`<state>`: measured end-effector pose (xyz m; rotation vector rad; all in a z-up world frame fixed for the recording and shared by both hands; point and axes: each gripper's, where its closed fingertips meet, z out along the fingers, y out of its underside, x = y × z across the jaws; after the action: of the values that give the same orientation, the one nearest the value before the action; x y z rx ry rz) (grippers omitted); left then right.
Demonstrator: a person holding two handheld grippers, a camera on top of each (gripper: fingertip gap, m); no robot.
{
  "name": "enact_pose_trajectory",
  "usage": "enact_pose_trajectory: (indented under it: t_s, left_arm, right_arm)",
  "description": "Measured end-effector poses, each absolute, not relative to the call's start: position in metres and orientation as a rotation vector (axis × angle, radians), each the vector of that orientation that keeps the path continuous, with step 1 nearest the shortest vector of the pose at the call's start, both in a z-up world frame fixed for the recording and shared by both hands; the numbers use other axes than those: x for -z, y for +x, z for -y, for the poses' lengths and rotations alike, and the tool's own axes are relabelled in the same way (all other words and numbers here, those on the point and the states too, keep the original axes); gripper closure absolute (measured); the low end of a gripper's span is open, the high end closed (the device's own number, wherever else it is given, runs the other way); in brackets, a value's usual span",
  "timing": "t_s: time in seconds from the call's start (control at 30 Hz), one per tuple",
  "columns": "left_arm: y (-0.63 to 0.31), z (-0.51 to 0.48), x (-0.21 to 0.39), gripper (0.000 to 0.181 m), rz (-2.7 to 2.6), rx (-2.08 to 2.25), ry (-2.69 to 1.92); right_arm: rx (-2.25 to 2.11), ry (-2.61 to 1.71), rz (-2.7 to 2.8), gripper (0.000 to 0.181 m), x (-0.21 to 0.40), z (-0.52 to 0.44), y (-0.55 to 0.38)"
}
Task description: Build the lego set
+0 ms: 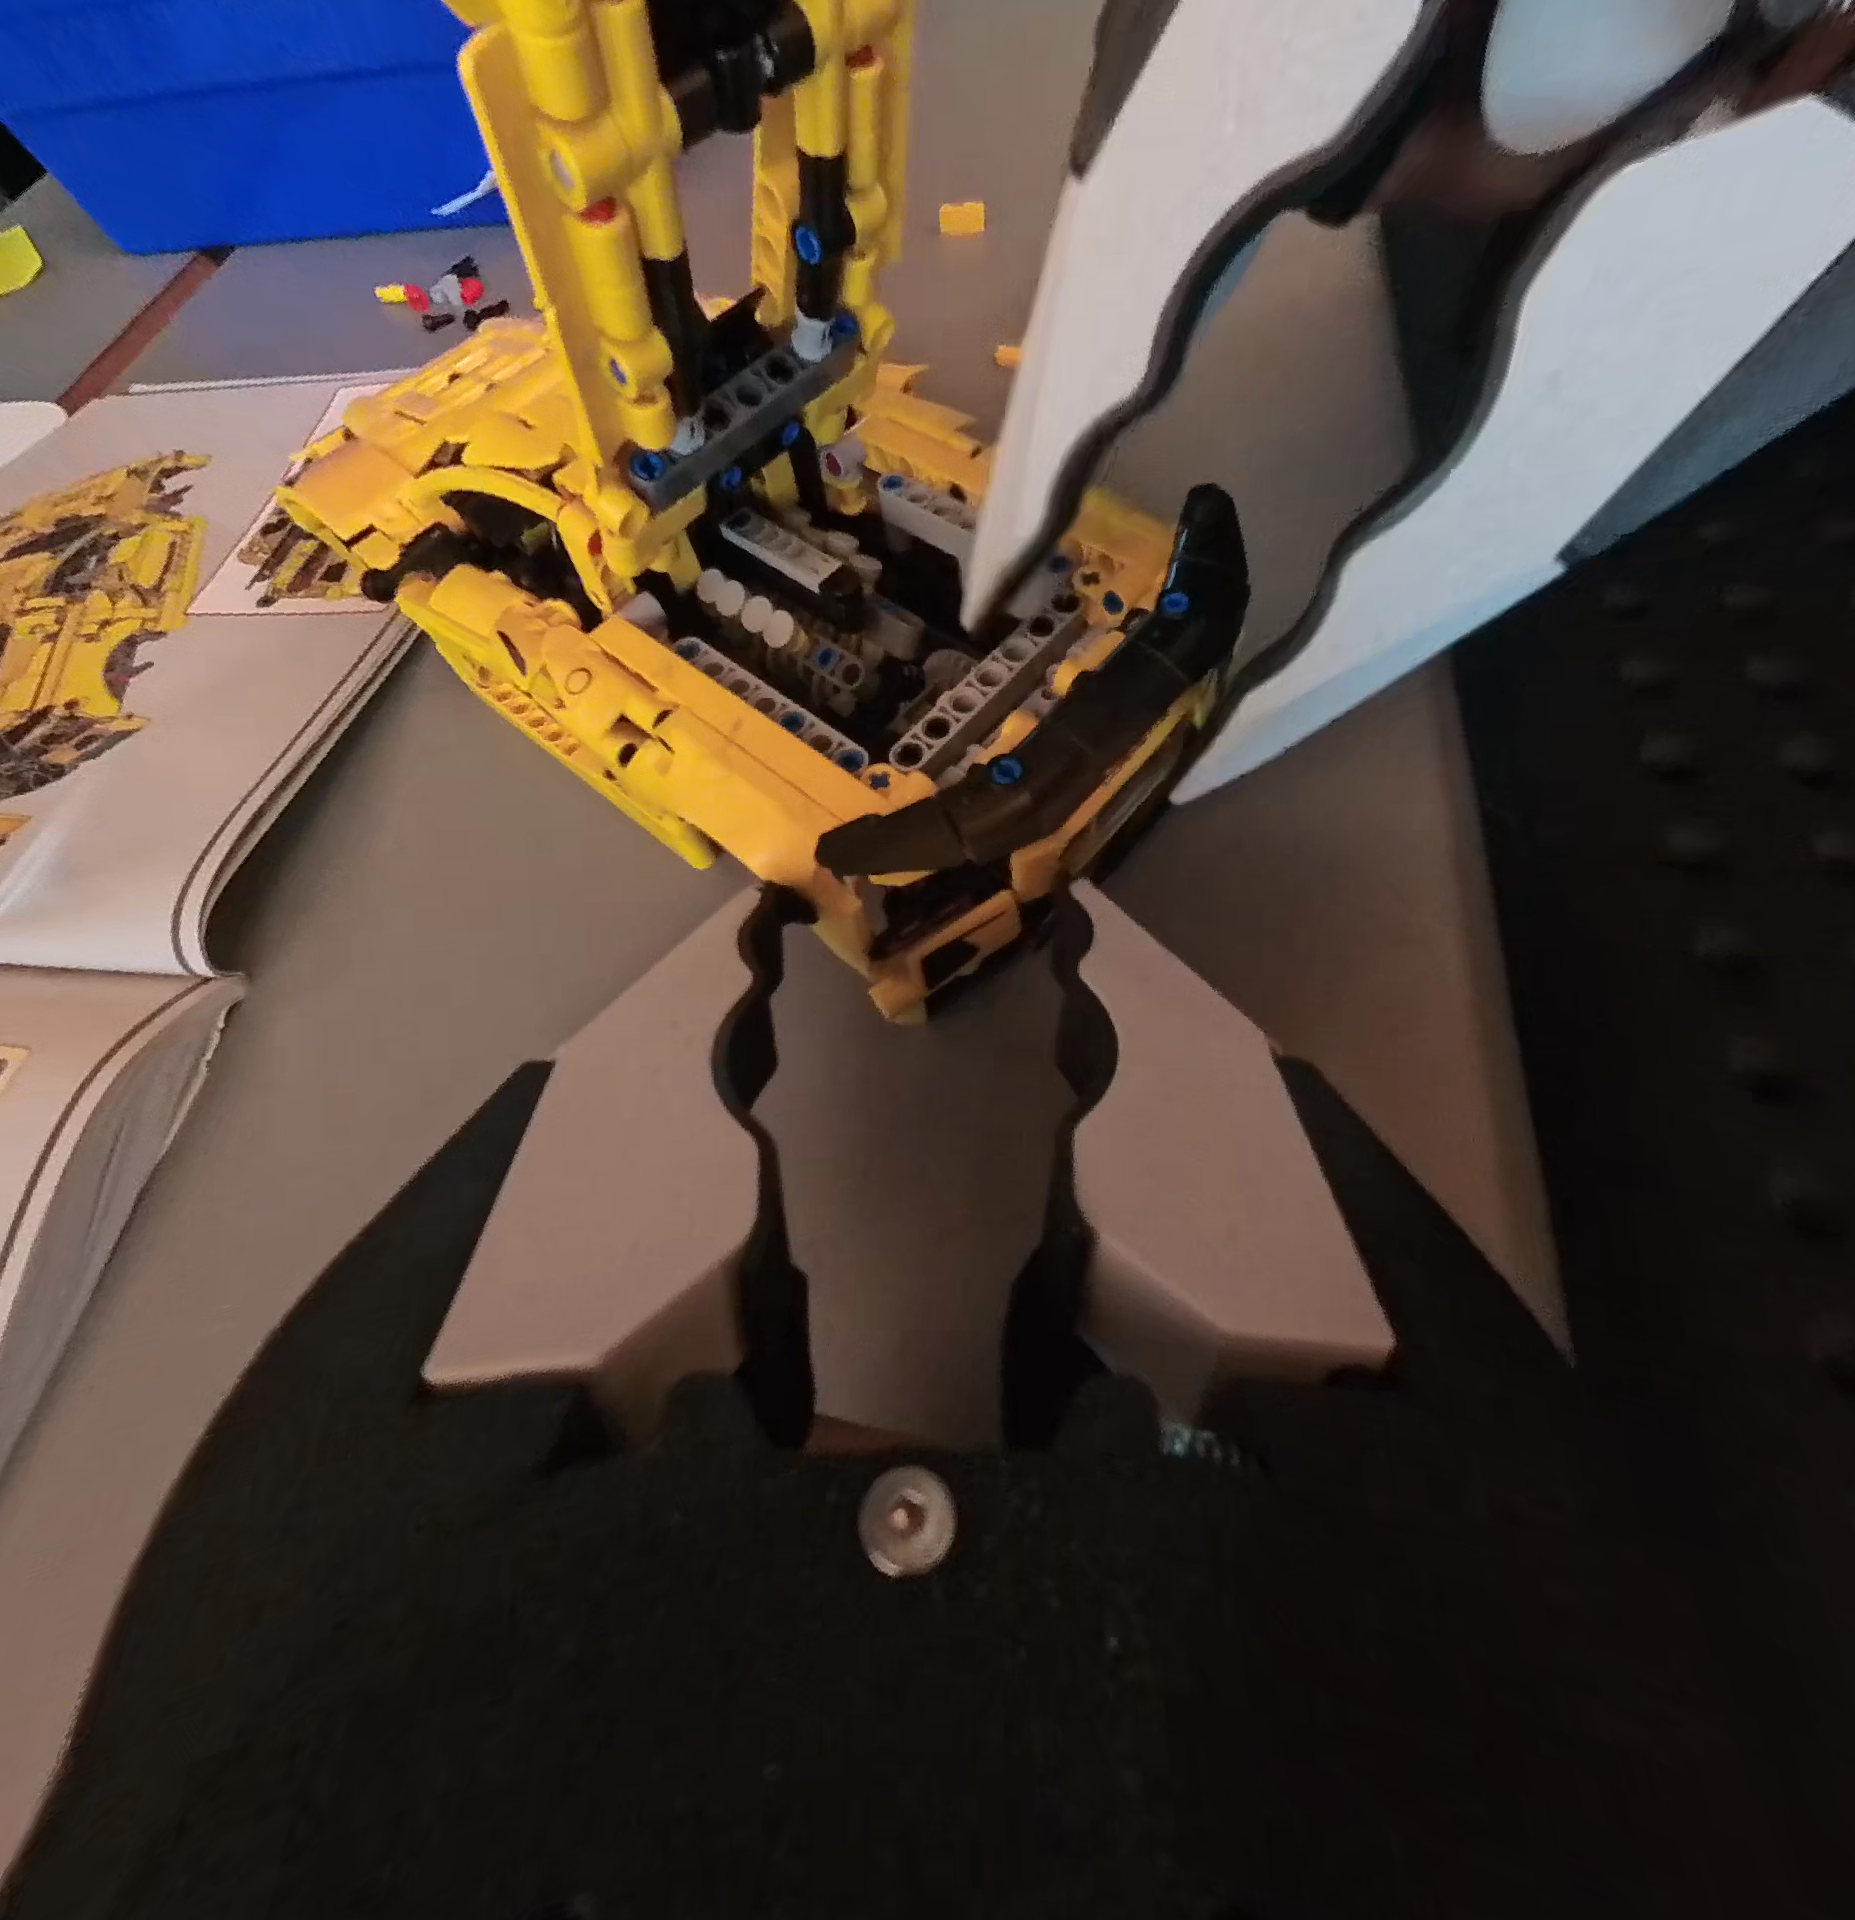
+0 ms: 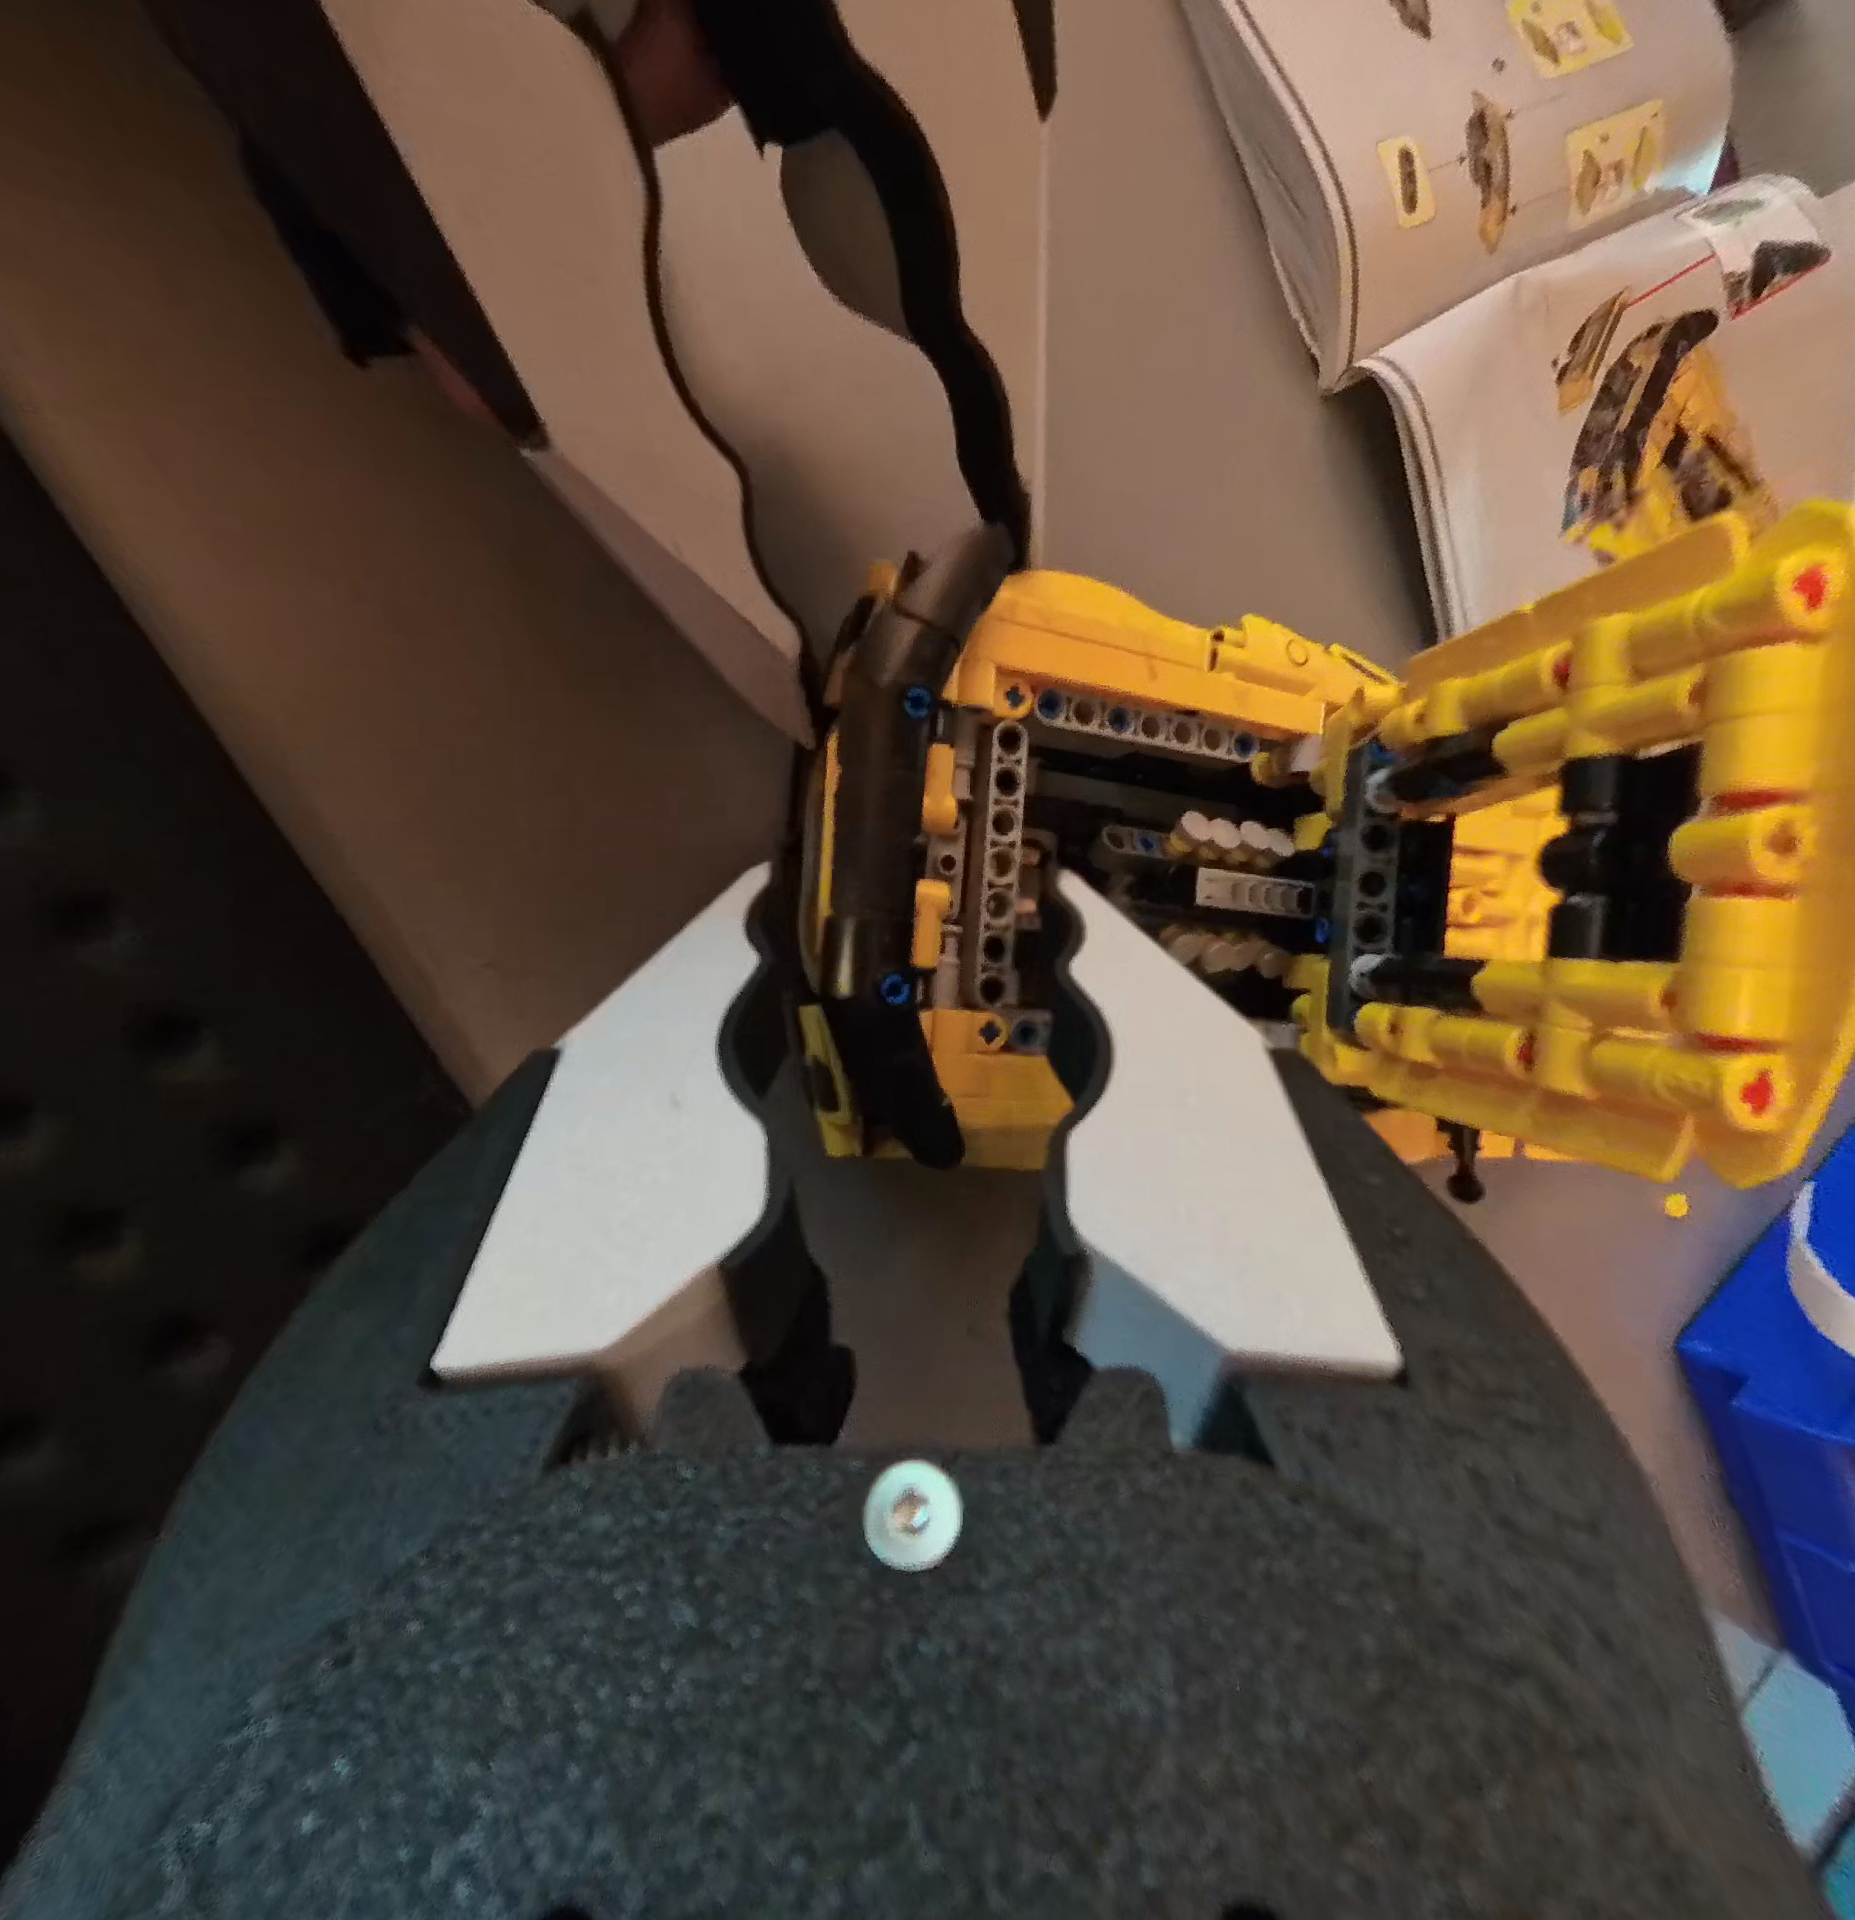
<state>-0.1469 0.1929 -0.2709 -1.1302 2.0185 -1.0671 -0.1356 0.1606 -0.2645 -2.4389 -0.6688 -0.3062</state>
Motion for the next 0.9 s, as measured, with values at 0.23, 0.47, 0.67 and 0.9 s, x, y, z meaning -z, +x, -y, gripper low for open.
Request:
enact_pose_trajectory:
  t_s: [0.23, 0.47, 0.67, 0.9]
  left_arm:
    - [-0.148, -0.194, 0.271, 0.137, -2.014, 1.068, -1.112]
    - [-0.147, -0.192, 0.271, 0.137, -2.013, 1.077, -1.133]
    - [-0.147, -0.193, 0.271, 0.138, -2.017, 1.076, -1.137]
    - [-0.149, -0.19, 0.271, 0.137, -2.026, 1.089, -1.113]
  right_arm:
    - [0.176, -2.48, 0.63, 0.14, 0.271, -0.178, -0.142]
    - [0.136, -2.503, 0.593, 0.142, 0.273, -0.179, -0.142]
    - [0.138, -2.511, 0.581, 0.141, 0.273, -0.179, -0.142]
    - [0.185, -2.53, 0.617, 0.131, 0.268, -0.154, -0.132]
